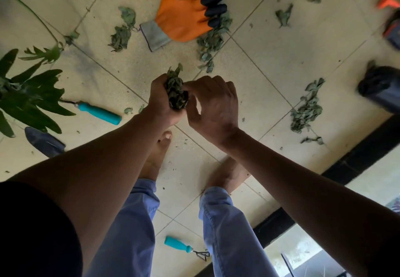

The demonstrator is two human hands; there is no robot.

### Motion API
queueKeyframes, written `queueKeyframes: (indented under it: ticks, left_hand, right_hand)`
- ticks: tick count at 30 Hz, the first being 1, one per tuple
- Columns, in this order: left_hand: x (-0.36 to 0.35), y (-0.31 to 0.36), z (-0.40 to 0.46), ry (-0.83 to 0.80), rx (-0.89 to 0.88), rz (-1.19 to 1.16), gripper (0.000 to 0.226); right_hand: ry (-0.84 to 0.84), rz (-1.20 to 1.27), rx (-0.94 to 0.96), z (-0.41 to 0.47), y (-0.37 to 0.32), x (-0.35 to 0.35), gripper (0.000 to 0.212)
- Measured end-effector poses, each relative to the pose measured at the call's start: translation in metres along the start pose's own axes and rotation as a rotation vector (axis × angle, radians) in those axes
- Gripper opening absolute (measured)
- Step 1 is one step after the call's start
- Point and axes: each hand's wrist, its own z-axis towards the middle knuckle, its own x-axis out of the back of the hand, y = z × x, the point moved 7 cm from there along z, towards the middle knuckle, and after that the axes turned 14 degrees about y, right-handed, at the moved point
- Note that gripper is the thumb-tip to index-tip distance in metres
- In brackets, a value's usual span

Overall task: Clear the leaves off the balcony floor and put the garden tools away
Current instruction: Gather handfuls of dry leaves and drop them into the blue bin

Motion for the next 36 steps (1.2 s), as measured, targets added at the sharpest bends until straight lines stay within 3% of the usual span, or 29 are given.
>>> queueKeyframes:
  ticks: [3,8,16,18,24,28,30,32,36]
  left_hand:
    - [0.004,0.010,0.012,0.011,0.005,-0.022,0.030]
    - [0.009,0.016,0.022,-0.011,0.018,0.000,0.030]
    - [0.024,0.007,0.024,0.023,0.012,0.051,0.031]
    - [0.024,0.003,0.018,0.020,0.024,0.037,0.032]
    - [0.026,-0.009,-0.010,0.015,0.044,0.007,0.030]
    - [0.021,-0.015,-0.039,-0.048,0.048,0.014,0.032]
    - [0.017,-0.022,-0.057,-0.066,0.081,-0.005,0.034]
    - [0.016,-0.026,-0.076,-0.067,0.107,-0.047,0.032]
    - [0.007,-0.020,-0.125,-0.138,0.083,-0.120,0.025]
  right_hand:
    - [0.068,-0.071,-0.022,0.025,0.026,-0.009,0.035]
    - [-0.131,-0.358,0.078,0.063,0.077,-0.062,0.052]
    - [-0.322,-0.288,0.143,0.051,0.082,-0.091,0.028]
    - [-0.312,-0.200,0.045,0.035,0.090,-0.087,0.022]
    - [-0.122,0.329,-0.544,-0.007,0.056,-0.009,0.014]
    - [-0.197,0.638,-0.841,-0.028,0.000,0.038,0.016]
    - [-0.203,0.676,-0.941,-0.035,-0.017,0.050,0.018]
    - [-0.186,0.553,-0.859,-0.031,-0.028,0.063,0.021]
    - [-0.155,0.261,-0.495,-0.010,-0.056,0.089,0.020]
